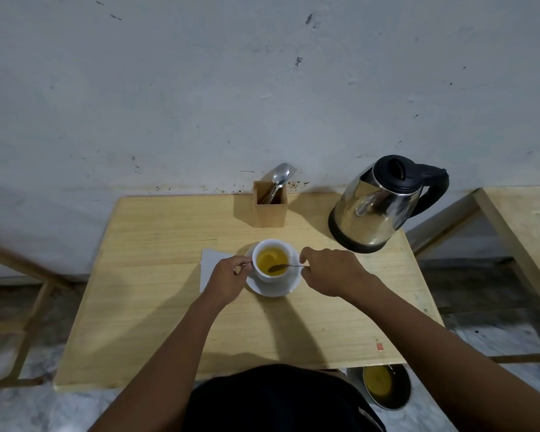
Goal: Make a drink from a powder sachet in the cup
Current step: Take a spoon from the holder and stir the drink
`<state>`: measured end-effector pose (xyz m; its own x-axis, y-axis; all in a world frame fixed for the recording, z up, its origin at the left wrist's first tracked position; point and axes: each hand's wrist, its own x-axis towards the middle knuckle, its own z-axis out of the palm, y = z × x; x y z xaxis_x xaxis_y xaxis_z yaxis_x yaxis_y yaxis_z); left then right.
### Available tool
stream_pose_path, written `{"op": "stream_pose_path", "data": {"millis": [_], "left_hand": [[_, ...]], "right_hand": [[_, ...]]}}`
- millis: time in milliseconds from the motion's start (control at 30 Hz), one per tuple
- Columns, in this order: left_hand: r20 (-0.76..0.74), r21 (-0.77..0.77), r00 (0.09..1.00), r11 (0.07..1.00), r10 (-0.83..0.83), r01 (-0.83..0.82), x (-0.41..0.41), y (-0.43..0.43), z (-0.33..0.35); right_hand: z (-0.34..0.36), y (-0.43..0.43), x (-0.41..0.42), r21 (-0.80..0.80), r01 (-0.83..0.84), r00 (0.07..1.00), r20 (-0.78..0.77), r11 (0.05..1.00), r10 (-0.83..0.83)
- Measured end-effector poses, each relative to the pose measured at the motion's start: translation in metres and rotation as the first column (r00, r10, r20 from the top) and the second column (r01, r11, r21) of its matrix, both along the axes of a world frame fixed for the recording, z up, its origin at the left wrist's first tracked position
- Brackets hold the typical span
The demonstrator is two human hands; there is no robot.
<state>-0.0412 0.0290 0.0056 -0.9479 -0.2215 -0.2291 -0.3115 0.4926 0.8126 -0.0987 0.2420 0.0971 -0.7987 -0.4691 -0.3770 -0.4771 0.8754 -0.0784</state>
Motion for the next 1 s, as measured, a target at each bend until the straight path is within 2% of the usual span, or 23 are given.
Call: {"op": "stream_pose_path", "data": {"millis": [133,200,333,533,667,833,1000], "left_hand": [[0.018,-0.012,1.000,1.000,-0.001,0.002,-0.001,-0.001,-0.001],[0.024,-0.021,1.000,1.000,0.000,0.001,-0.001,0.000,-0.001],[0.025,-0.020,1.000,1.000,0.003,-0.003,-0.001,0.000,-0.002],[0.026,0.003,1.000,1.000,-0.015,0.015,-0.002,-0.002,-0.001],[0.030,0.011,0.999,0.999,-0.030,0.030,-0.004,-0.005,-0.002],[0.031,0.035,0.999,0.999,-0.039,0.038,-0.004,-0.006,-0.001],[0.039,0.035,0.999,0.999,-0.033,0.032,-0.004,-0.005,-0.002]], "right_hand": [[0.001,-0.011,-0.006,0.094,-0.196,0.976,-0.077,0.976,0.203],[0.000,-0.018,-0.013,0.088,-0.236,0.961,-0.130,0.968,0.246],[0.005,-0.037,-0.023,0.066,-0.256,0.950,-0.168,0.964,0.264],[0.013,-0.049,-0.033,0.193,-0.213,0.925,-0.277,0.958,0.261],[0.020,-0.050,-0.038,0.211,-0.190,0.945,-0.225,0.959,0.236],[0.019,-0.053,-0.035,0.141,-0.221,0.966,-0.102,0.965,0.236],[0.012,-0.059,-0.033,0.105,-0.196,0.960,-0.183,0.975,0.212]]}}
